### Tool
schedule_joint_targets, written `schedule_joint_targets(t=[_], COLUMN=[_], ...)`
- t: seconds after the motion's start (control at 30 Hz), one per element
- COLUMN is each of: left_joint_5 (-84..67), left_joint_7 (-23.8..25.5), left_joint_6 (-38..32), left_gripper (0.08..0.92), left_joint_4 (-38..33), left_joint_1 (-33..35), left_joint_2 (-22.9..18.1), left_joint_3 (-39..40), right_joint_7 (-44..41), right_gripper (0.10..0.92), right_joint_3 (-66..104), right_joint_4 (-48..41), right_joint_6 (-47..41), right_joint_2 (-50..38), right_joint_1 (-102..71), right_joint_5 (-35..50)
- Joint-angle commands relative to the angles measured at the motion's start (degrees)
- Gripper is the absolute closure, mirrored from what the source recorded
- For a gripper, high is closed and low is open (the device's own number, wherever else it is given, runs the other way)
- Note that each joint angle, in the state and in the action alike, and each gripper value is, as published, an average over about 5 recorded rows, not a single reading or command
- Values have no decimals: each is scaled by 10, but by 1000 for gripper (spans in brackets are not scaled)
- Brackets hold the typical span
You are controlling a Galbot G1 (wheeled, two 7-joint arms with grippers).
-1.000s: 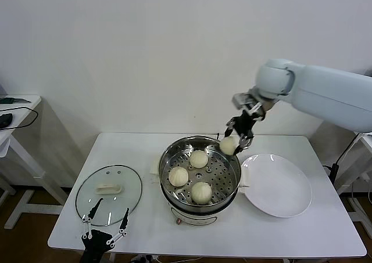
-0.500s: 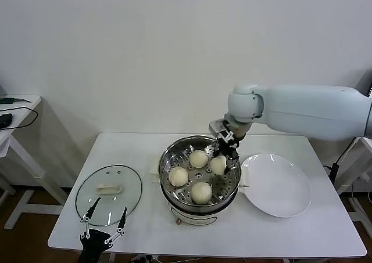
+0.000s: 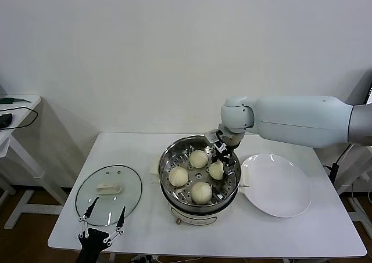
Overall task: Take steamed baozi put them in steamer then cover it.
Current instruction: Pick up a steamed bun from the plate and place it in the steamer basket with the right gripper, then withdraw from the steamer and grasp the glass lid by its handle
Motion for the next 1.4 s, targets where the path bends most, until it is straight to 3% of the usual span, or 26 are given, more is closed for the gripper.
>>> schedule_joint_targets(t=[0.03,0.3,0.63,0.7,0.83,1.03,1.2,1.4], left_joint_5=[0,0,2,6,29,90,149,194], left_joint_7=[0,0,0,-1,-12,-56,-111,-137], left_joint_6=[-1,-1,4,7,15,53,94,132], left_gripper=[177,177,177,177,177,177,177,177], left_joint_4=[2,1,-3,-3,-5,-16,-16,-2], left_joint_1=[-1,-3,-6,-8,-15,-49,-92,-127], left_joint_2=[0,0,1,2,4,10,17,27], left_joint_3=[-1,-1,1,2,6,7,6,2], right_joint_7=[13,18,26,85,336,611,711,730], right_gripper=[373,221,203,203,203,203,203,203], right_joint_3=[-1,17,123,163,214,403,692,975], right_joint_4=[-8,10,98,109,124,122,102,65], right_joint_6=[-3,-2,13,35,107,208,279,355], right_joint_2=[8,-4,-128,-171,-242,-320,-313,-218], right_joint_1=[-16,-8,17,7,-42,-261,-561,-837], right_joint_5=[-3,5,40,60,114,111,85,1])
